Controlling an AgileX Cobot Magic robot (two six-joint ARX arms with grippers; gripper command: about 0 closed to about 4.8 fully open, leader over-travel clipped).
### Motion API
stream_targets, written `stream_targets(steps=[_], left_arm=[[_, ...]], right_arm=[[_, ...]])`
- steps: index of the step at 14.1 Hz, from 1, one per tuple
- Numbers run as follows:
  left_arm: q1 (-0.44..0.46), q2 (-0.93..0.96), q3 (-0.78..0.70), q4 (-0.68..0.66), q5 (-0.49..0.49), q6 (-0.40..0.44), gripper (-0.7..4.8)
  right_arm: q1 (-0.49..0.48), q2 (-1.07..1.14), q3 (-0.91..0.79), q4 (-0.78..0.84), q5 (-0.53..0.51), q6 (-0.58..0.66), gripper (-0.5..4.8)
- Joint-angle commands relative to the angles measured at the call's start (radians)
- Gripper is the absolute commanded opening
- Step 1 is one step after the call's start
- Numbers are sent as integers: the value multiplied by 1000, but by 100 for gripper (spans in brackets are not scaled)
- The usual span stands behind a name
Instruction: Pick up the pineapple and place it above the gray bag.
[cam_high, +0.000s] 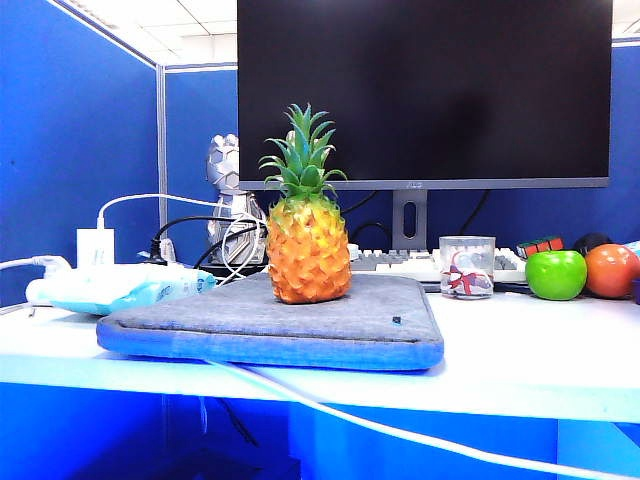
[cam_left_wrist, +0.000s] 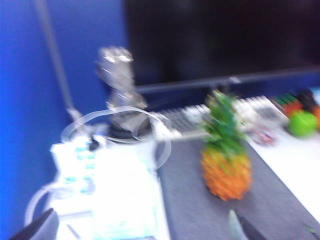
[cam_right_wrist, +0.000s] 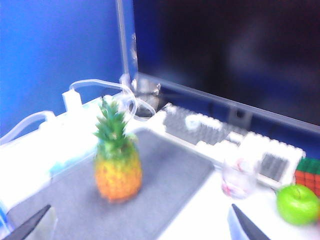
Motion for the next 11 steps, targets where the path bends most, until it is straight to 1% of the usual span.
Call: stream_targets(steps=[1, 3, 5, 6, 7, 9, 11], left_arm=[[1, -35, -84, 30, -45, -8, 479], [1, -39, -175, 108, -43, -42, 479], [1, -39, -265, 233, 14, -65, 479], [1, -39, -301, 272, 16, -117, 479], [1, -38, -320, 278, 16, -148, 479], [1, -38, -343, 278, 16, -145, 479], [1, -38, -355, 277, 19, -145, 479]], right_arm=[[1, -186, -272, 213, 101, 149, 479], [1, -275, -399, 246, 141, 211, 479], [1, -308, -472, 249, 140, 219, 479], [2, -311, -501, 255, 135, 259, 479], [2, -311, -525, 259, 130, 285, 479], [3, -311, -566, 307, 92, 297, 479], [14, -311, -597, 369, 99, 340, 479]])
